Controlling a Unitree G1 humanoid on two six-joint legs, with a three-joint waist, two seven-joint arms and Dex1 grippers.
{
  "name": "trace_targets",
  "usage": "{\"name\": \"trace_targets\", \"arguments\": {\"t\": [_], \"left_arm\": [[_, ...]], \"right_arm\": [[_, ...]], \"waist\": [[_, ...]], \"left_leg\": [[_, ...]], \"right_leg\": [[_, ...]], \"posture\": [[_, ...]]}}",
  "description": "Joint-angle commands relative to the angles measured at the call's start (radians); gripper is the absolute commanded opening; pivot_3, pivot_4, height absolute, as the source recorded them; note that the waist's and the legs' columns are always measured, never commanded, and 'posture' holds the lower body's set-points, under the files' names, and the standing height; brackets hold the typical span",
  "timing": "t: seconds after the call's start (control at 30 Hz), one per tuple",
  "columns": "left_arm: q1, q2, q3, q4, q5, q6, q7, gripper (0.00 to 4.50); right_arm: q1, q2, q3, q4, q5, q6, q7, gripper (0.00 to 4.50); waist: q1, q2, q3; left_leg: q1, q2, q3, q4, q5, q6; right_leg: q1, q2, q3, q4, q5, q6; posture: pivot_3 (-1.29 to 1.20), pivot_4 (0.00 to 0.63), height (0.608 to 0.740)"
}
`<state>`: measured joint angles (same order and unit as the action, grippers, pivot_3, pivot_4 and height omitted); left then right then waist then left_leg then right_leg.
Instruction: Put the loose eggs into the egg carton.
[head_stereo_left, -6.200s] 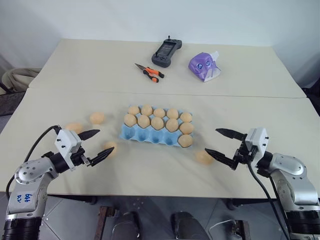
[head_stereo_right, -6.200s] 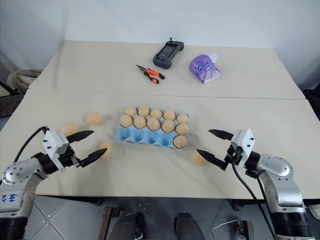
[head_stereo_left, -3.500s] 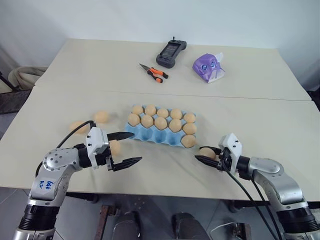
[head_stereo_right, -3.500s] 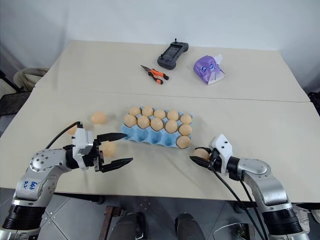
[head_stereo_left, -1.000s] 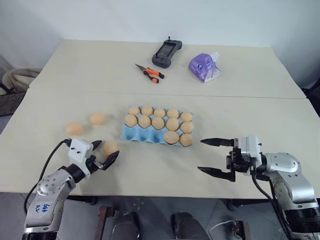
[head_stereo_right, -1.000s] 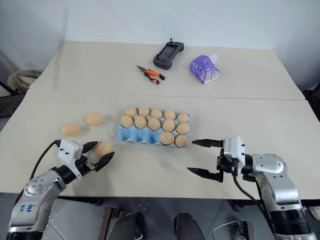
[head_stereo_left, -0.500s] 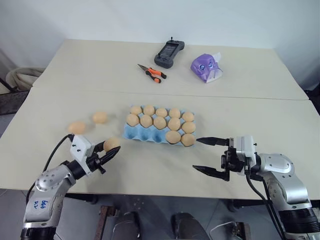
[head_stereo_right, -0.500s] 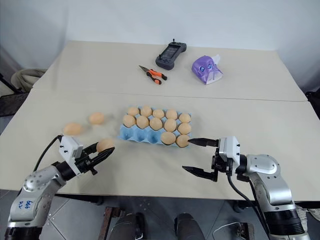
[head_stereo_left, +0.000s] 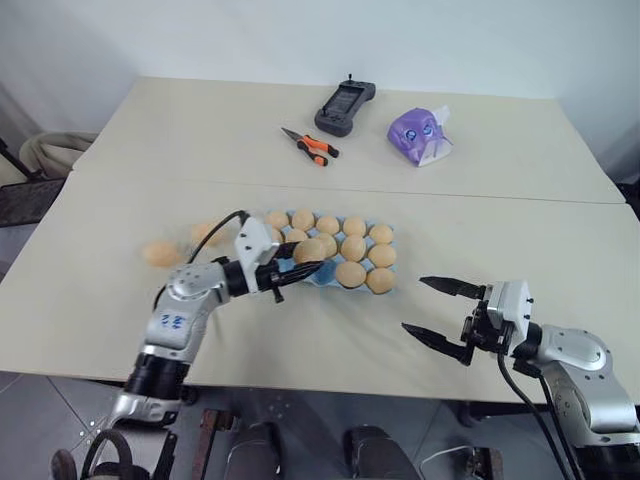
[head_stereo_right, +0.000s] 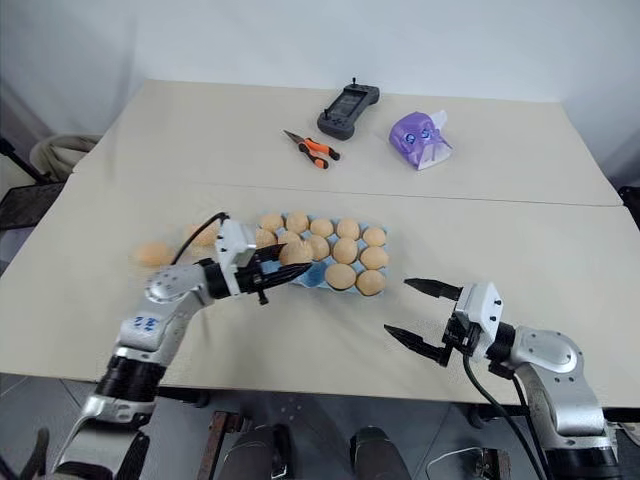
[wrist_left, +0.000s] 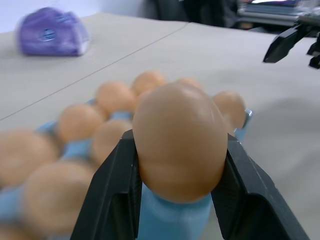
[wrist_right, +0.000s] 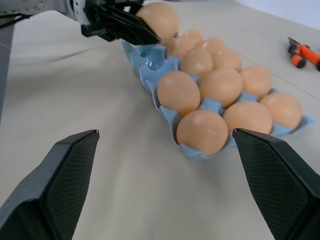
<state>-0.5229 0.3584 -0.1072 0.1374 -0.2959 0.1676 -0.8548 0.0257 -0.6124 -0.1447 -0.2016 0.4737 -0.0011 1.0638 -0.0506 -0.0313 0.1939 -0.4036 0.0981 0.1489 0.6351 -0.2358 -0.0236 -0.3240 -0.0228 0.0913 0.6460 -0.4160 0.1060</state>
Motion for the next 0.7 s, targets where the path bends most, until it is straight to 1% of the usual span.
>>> {"name": "trace_targets", "arguments": {"t": [0.03,0.17,0.27,0.4,0.47,0.6,0.63,0.7], "left_arm": [[-0.04,-0.01,-0.018,0.042,0.031,-0.035,-0.013,1.69],[-0.026,0.012,-0.027,0.051,0.047,-0.051,-0.048,1.69],[-0.007,0.023,0.003,0.035,0.025,-0.054,-0.051,2.39],[0.037,0.038,0.038,-0.015,-0.002,-0.077,-0.068,3.73],[0.068,0.058,0.079,-0.053,-0.021,-0.071,-0.061,3.73],[0.195,0.141,0.22,-0.154,-0.068,-0.064,-0.035,3.73],[0.241,0.157,0.273,-0.18,-0.079,-0.057,-0.009,3.73],[0.337,0.18,0.38,-0.221,-0.095,-0.053,0.049,4.07]], "right_arm": [[0.041,0.003,-0.042,-0.071,0.015,-0.025,-0.028,4.5],[0.063,0.011,-0.048,-0.084,0.009,-0.036,-0.053,4.5],[0.065,0.015,-0.045,-0.081,0.009,-0.046,-0.064,4.5],[0.048,0.019,-0.029,-0.053,0.007,-0.058,-0.053,4.5],[0.023,0.02,-0.016,-0.033,0.01,-0.061,-0.038,4.5],[-0.07,0.033,0.032,0.015,0.014,-0.062,0.008,4.5],[-0.1,0.042,0.05,0.028,0.015,-0.063,0.02,4.5],[-0.16,0.066,0.083,0.054,0.016,-0.063,0.041,4.5]], "waist": [[-0.003,0.0,0.0],[-0.005,0.0,0.0],[-0.003,0.0,0.0],[-0.003,0.0,0.0],[-0.004,0.0,0.0],[-0.014,0.0,0.0],[-0.016,0.0,0.0],[-0.018,0.0,0.0]], "left_leg": [[0.0,0.001,0.0,0.0,0.0,0.0],[0.0,0.001,0.001,0.001,0.0,0.0],[0.0,0.001,0.0,0.002,0.001,-0.001],[0.0,0.001,0.0,0.002,0.001,0.001],[0.0,0.001,0.0,0.003,0.001,0.001],[0.002,0.003,0.0,0.002,0.002,0.0],[0.002,0.003,-0.001,0.002,0.002,0.0],[0.003,0.004,-0.001,0.001,0.002,-0.001]], "right_leg": [[0.0,0.0,0.0,0.0,0.0,0.0],[0.0,0.0,0.001,0.002,0.0,0.0],[0.0,0.0,0.001,0.004,0.0,0.0],[0.0,-0.002,0.0,0.005,0.0,0.0],[0.0,-0.002,0.0,0.006,0.0,0.0],[0.0,-0.002,0.001,0.007,0.0,0.0],[0.0,-0.002,0.0,0.008,0.0,0.0],[0.0,-0.003,0.0,0.008,0.0,-0.001]], "posture": [[0.0,0.15,0.74],[0.0,0.15,0.74],[0.0,0.15,0.74],[0.0,0.15,0.74],[0.0,0.15,0.74],[0.0,0.15,0.74],[0.0,0.15,0.74],[0.0,0.15,0.74]]}}
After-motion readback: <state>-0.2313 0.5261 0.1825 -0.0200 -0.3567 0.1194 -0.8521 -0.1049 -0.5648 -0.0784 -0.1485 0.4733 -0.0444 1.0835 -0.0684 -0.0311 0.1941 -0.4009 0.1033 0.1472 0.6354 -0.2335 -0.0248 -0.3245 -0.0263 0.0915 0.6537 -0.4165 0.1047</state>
